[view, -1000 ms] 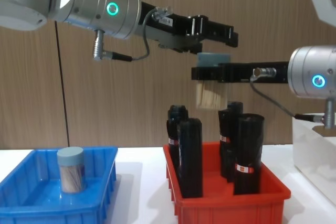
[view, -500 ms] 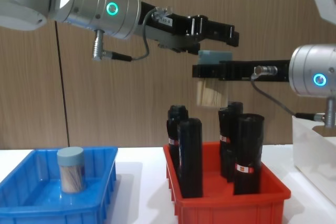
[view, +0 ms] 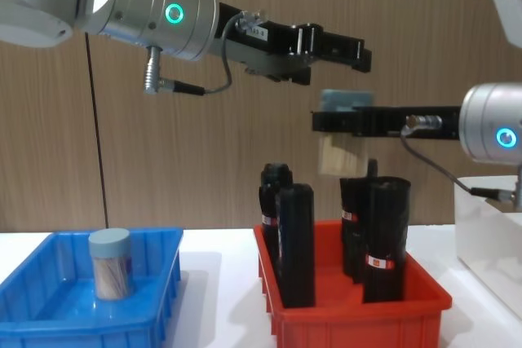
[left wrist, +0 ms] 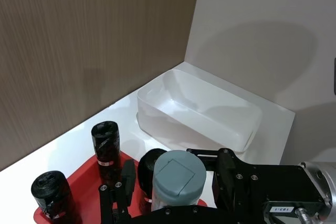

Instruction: Pick the cotton swabs from the blue box and place them into the white box.

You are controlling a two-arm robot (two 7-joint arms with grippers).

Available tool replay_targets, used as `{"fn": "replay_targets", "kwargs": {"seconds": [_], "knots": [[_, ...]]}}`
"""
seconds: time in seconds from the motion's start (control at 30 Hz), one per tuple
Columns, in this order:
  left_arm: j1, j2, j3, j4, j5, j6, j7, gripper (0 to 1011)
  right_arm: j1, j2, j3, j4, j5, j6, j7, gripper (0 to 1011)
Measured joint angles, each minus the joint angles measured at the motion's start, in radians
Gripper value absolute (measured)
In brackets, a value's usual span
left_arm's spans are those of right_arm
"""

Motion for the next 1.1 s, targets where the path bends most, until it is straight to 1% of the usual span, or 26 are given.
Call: {"fn": "replay_targets", "kwargs": {"seconds": [0.3, 0.5, 0.8, 1.1], "knots": [[0.0, 0.0, 0.0, 0.0, 0.0, 0.0, 0.0, 1004, -0.022, 0.02, 0.016, -0.001, 0.014, -0.017, -0.037, 675], [0.0, 0.0, 0.0, 0.0, 0.0, 0.0, 0.0, 1004, -0.047, 0.043, 0.034, -0.02, 0.032, -0.032, -0.068, 675], [0.0, 0.0, 0.0, 0.0, 0.0, 0.0, 0.0, 1004, -0.087, 0.085, 0.072, -0.06, 0.064, -0.054, -0.12, 675], [0.0, 0.0, 0.0, 0.0, 0.0, 0.0, 0.0, 1004, -0.112, 0.123, 0.109, -0.08, 0.075, -0.07, -0.183, 675]]}}
